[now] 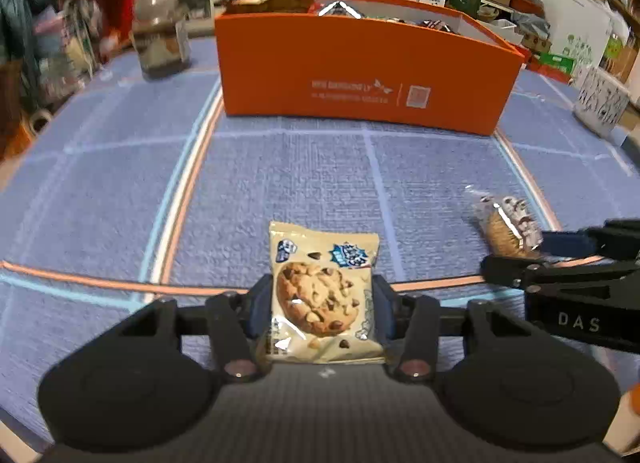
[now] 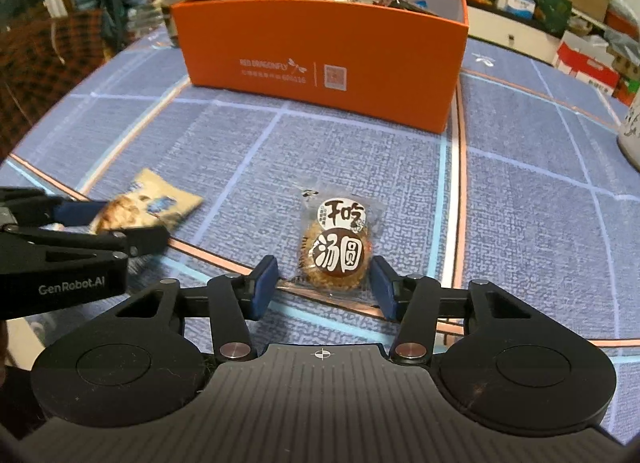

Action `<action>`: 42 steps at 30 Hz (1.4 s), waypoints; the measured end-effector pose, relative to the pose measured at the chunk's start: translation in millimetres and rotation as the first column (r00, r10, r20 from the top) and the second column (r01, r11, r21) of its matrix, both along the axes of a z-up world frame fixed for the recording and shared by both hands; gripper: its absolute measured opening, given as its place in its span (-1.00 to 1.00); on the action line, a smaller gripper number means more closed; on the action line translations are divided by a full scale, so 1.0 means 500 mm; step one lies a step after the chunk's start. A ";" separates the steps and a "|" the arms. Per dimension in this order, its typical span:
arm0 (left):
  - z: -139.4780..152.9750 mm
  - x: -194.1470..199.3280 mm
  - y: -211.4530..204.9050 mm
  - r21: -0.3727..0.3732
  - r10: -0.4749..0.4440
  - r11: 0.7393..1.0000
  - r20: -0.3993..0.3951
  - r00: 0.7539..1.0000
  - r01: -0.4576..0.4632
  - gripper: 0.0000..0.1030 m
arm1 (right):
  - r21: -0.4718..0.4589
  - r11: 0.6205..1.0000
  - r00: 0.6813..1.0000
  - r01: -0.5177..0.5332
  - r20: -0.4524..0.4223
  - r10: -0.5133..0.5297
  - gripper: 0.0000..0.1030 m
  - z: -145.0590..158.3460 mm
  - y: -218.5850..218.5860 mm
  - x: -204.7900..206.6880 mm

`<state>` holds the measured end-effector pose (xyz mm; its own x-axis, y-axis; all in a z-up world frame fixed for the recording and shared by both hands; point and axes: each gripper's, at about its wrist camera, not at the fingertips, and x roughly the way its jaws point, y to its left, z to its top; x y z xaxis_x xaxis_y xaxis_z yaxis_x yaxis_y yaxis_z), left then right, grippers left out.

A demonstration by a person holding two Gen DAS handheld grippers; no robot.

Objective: Organize snacks
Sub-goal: 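Grasp cream cookie packet with left gripper while right gripper grasps round pastry packet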

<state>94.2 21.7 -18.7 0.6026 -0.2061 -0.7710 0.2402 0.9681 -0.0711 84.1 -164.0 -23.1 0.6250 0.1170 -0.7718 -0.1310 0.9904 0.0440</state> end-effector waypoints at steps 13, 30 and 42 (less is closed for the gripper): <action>0.054 0.004 0.025 0.008 0.034 0.999 0.100 0.994 -0.035 -0.06 | -0.021 0.999 0.998 0.048 0.041 -0.047 -0.31 0.029 -0.008 0.013; 0.084 0.022 0.019 -0.028 0.057 0.998 0.123 0.991 -0.054 -0.06 | -0.017 0.994 0.991 0.105 0.087 -0.103 -0.34 0.087 0.004 0.045; 0.096 0.020 0.047 -0.044 0.079 0.996 0.129 0.989 -0.074 -0.06 | 0.092 0.991 0.986 0.095 0.128 -0.106 -1.00 0.116 -0.047 0.043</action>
<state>104.2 45.2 29.1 0.7123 -0.1838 -0.6774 0.1755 0.9811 -0.0817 105.7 -187.4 35.1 0.7328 0.1103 -0.6715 -0.0413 0.9922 0.1179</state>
